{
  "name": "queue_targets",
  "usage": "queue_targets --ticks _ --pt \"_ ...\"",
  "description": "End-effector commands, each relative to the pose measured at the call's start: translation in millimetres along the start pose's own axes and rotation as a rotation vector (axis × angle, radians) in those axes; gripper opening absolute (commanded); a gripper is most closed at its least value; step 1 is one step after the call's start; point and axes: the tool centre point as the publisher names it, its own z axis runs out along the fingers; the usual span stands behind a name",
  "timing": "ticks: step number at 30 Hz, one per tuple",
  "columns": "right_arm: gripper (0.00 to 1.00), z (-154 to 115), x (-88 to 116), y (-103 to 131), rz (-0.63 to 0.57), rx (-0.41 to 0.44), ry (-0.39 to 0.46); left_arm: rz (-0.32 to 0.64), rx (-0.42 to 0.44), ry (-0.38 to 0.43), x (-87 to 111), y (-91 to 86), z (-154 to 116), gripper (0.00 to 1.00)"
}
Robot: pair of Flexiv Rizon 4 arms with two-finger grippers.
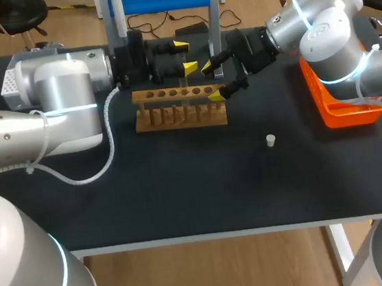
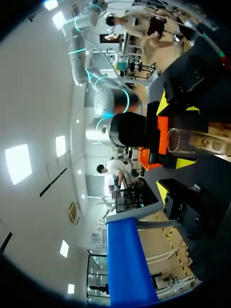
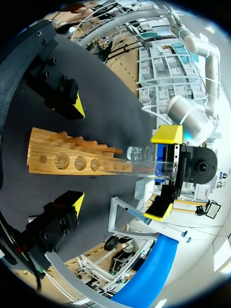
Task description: Invert the test tube, pick up the pipette, mount the tip to pipette, aspirate from beaker and dispense into the tube, eject the tip, return the pipette, and cap with the stopper.
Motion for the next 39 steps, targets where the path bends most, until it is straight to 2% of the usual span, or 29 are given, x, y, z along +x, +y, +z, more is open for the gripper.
queue_targets --ticks 1,6,12,21,23,29,34,39 --pt "1.00 -1 0 0 0.000 0.002 0.001 -0.030 -0.054 0.006 -0.1 -13.0 -3 1.00" --pt "1.00 -1 0 0 0.000 0.002 0.001 -0.060 -0.099 0.008 3.5 -20.3 -11 1.00" --pt "1.00 -1 0 0 0.000 0.002 0.001 -0.077 -0.151 -0.001 10.9 -29.0 -36 1.00" --pt "1.00 -1 0 0 0.000 0.002 0.001 -0.111 -0.263 -0.083 30.5 -51.3 -100 1.00" --pt "1.00 -1 0 0 0.000 0.002 0.001 -0.100 -0.265 -0.103 33.9 -56.6 -114 1.00" --pt "1.00 -1 0 0 0.000 0.002 0.001 -0.098 -0.325 -0.134 41.0 -68.2 -143 1.00" --pt "1.00 -1 0 0 0.000 0.002 0.001 -0.079 -0.349 -0.161 45.8 -78.2 -152 1.00" --pt "1.00 -1 0 0 0.000 0.002 0.001 -0.079 -0.349 -0.161 45.8 -78.2 -152 1.00"
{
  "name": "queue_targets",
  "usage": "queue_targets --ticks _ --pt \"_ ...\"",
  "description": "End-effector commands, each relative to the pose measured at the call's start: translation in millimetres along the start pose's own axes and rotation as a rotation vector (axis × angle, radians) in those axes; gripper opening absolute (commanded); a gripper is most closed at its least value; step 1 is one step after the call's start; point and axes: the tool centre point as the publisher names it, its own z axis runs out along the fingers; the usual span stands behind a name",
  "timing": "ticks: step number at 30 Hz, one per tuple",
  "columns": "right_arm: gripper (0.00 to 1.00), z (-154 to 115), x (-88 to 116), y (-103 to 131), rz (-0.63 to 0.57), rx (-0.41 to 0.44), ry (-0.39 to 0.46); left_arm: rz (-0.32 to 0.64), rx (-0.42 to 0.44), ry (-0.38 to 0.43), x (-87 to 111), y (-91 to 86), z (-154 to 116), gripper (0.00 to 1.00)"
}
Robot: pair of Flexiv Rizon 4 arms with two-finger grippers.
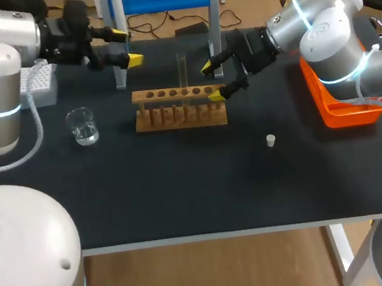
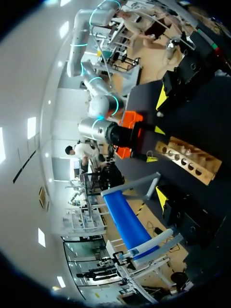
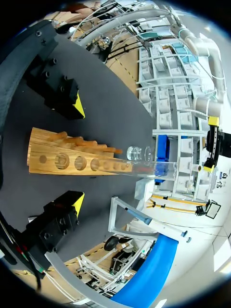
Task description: Invert the test tube, pick up the pipette, mount the tip to pipette, aspirate from beaker and dispense into the tube, eject the tip, return the pipette, and cap with the stopper.
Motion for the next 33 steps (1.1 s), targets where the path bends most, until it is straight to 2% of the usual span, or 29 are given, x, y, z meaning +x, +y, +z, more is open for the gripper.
queue_targets --ticks 1,22,33 --pt "1.00 -1 0 0 0.000 0.002 0.001 -0.001 -0.005 -0.004 4.5 -1.2 -9 1.00" --pt "1.00 -1 0 0 0.000 0.002 0.001 -0.001 -0.005 -0.004 4.5 -1.2 -9 1.00" --pt "1.00 -1 0 0 0.000 0.002 0.001 -0.075 -0.025 -0.166 -38.8 43.5 -72 1.00"
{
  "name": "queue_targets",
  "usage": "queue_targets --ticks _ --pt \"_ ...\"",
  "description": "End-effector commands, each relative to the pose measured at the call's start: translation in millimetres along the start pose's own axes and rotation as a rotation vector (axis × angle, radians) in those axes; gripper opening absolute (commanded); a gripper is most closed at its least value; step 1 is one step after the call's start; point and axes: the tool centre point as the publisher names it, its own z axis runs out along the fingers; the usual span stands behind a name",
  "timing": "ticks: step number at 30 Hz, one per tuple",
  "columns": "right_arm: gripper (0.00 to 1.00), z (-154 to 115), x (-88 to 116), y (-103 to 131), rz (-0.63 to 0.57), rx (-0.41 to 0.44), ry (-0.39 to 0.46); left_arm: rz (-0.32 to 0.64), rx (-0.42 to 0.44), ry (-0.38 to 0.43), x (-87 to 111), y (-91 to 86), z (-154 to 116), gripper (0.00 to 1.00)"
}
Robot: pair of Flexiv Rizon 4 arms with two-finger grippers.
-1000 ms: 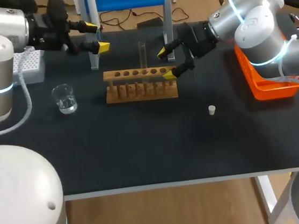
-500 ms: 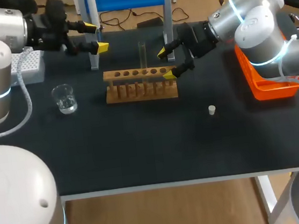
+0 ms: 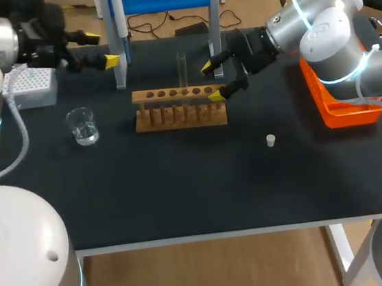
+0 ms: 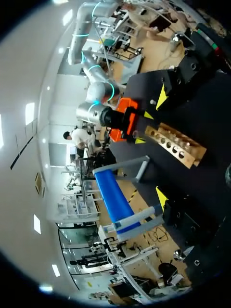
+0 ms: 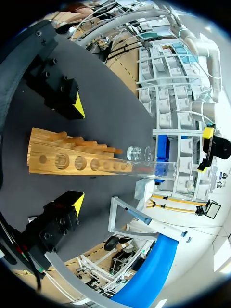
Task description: Invert the test tube, pick up the pipette, mount the tip to pipette, aspirate from beaker and dispense into the tube, eject the tip, return the pipette, and cap with the stopper.
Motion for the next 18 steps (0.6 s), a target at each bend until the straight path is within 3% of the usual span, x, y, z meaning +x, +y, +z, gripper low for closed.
queue_targets --ticks 1,7,18 --pt "1.00 -1 0 0 0.001 0.003 0.001 -0.017 0.003 -0.040 -10.4 17.8 -30 1.00" --pt "1.00 -1 0 0 0.001 0.003 0.001 -0.085 -0.022 -0.141 -48.1 46.5 -62 1.00" --pt "1.00 -1 0 0 0.001 0.003 0.001 -0.259 -0.071 -0.409 -127.0 112.0 -110 1.00"
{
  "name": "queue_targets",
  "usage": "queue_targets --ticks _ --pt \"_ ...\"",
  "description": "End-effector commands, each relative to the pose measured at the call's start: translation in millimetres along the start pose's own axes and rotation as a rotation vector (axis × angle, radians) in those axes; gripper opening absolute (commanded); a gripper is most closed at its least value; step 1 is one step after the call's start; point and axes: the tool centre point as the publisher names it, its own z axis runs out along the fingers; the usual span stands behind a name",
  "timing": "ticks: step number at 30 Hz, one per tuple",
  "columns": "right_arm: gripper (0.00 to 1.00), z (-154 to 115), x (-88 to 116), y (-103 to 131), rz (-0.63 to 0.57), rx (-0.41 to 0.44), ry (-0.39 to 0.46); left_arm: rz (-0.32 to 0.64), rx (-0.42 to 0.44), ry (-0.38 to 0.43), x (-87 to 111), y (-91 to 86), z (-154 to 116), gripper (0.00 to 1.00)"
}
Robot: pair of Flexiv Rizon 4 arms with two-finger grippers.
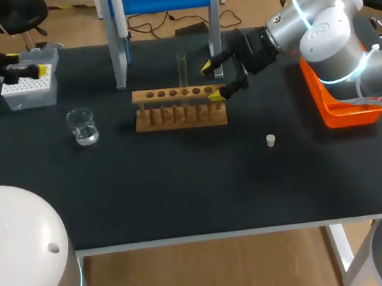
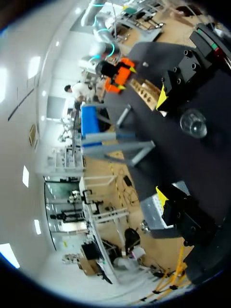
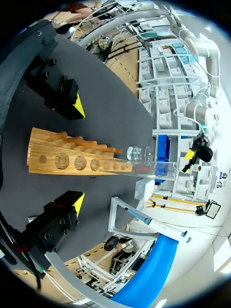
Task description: Invert the test tube, pick up the pipette, mount the tip to pipette, aspirate from beaker and dispense into the tube, eject the tip, return the pipette, and cap with the stopper.
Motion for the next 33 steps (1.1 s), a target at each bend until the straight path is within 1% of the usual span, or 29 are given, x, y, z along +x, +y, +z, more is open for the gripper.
queue_targets --ticks 1,2,6,7,8,14,16,17,33 --pt "1.00 -1 0 0 0.000 0.002 0.001 -0.038 -0.025 -0.055 -18.1 13.0 5 1.00" --pt "1.00 -1 0 0 0.000 0.002 0.001 -0.048 -0.031 -0.070 -22.2 15.3 5 1.00" --pt "1.00 -1 0 0 0.000 0.002 0.001 -0.120 -0.066 -0.174 -50.7 33.0 6 1.00" --pt "1.00 -1 0 0 0.000 0.002 0.001 -0.130 -0.057 -0.186 -55.0 35.0 5 1.00" --pt "1.00 -1 0 0 0.000 0.002 0.001 -0.145 -0.064 -0.214 -60.1 38.5 5 1.00" --pt "1.00 -1 0 0 0.000 0.002 0.001 -0.170 -0.060 -0.254 -78.1 49.6 0 1.00" --pt "1.00 -1 0 0 0.000 0.002 0.001 -0.173 -0.061 -0.269 -79.1 50.2 0 1.00" --pt "1.00 -1 0 0 0.000 0.002 0.001 -0.174 -0.050 -0.280 -79.0 46.9 0 1.00" --pt "1.00 -1 0 0 0.000 0.002 0.001 -0.174 -0.050 -0.280 -79.0 46.9 0 1.00"
